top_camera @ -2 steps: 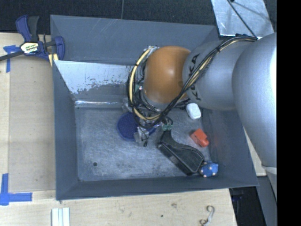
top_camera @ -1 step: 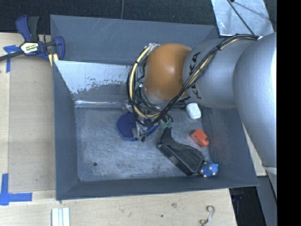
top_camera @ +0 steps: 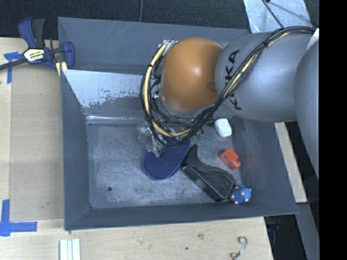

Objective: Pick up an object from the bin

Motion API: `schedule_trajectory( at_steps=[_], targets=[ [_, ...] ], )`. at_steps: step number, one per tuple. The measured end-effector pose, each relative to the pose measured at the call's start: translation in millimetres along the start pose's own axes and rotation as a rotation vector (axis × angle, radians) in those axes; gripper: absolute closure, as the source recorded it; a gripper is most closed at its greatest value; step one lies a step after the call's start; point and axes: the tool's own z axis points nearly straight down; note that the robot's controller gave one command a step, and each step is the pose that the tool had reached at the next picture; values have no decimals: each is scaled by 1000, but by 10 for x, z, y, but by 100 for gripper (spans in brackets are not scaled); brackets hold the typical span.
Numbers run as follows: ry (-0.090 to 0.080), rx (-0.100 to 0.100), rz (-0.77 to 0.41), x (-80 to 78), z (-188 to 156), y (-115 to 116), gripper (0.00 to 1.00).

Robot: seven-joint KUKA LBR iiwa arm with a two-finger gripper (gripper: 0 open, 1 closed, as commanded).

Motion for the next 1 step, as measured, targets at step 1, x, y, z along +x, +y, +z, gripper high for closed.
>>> schedule_trajectory(
  at_steps=[1],
  targets=[
    [4, -1, 4, 10, 22, -10, 0]
  ],
)
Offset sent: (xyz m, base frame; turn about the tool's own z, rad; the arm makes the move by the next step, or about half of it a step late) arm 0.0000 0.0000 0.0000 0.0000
